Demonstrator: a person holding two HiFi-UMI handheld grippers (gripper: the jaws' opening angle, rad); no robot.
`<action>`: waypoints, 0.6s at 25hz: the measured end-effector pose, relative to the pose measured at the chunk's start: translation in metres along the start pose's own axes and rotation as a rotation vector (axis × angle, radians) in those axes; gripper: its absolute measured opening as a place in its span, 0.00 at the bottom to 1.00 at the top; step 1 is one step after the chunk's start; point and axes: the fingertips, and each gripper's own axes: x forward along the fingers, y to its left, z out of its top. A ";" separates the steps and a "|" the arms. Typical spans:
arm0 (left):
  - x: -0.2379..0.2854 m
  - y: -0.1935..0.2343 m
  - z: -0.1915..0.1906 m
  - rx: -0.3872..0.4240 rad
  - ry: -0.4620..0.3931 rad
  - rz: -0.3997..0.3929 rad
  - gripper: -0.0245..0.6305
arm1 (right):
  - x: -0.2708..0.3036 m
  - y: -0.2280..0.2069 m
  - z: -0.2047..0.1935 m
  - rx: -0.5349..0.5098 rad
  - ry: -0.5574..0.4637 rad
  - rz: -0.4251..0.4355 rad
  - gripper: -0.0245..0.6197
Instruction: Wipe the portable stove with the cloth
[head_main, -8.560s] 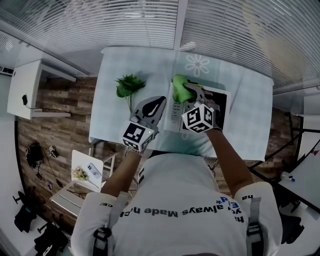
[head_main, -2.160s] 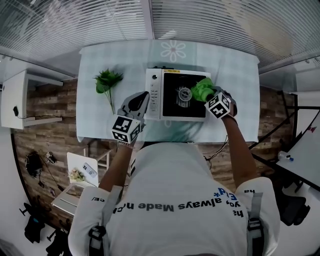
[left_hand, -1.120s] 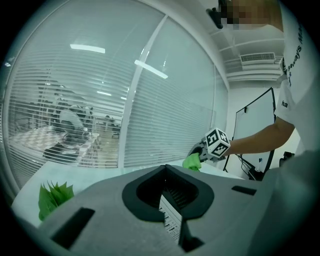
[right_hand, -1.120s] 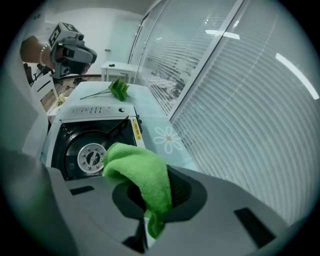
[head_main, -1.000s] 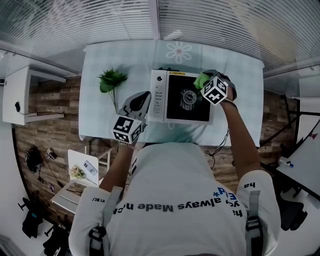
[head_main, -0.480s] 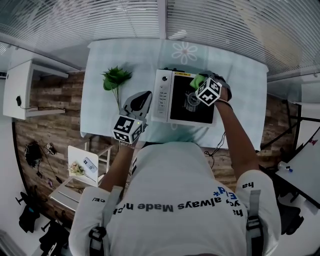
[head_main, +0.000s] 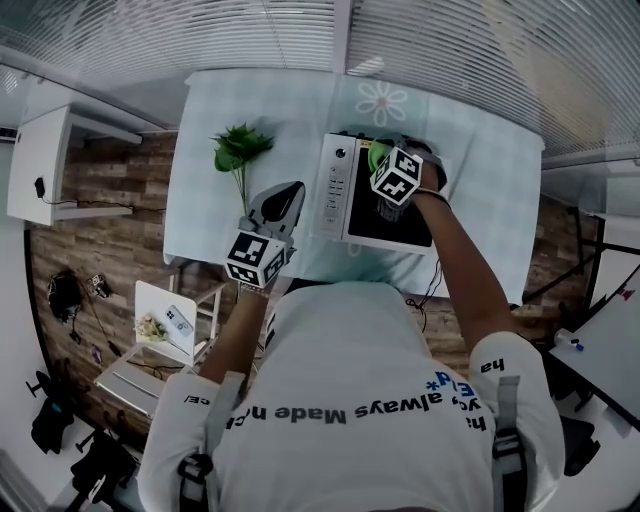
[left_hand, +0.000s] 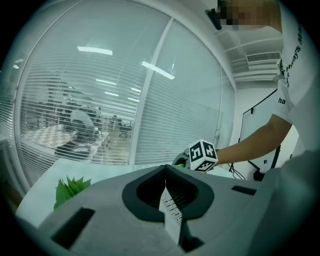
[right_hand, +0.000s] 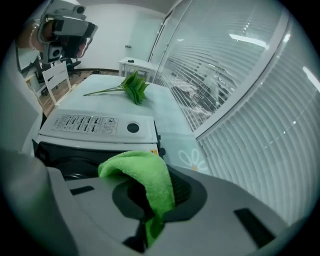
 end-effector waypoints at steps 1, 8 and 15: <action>-0.001 0.001 0.000 -0.001 -0.001 0.001 0.06 | 0.001 0.000 0.003 -0.008 -0.001 -0.003 0.07; -0.004 0.001 0.000 -0.006 -0.012 0.000 0.06 | -0.007 -0.004 0.001 -0.008 -0.019 -0.028 0.07; -0.002 0.001 0.004 -0.002 -0.025 -0.011 0.06 | -0.060 -0.015 0.031 0.053 -0.141 -0.116 0.07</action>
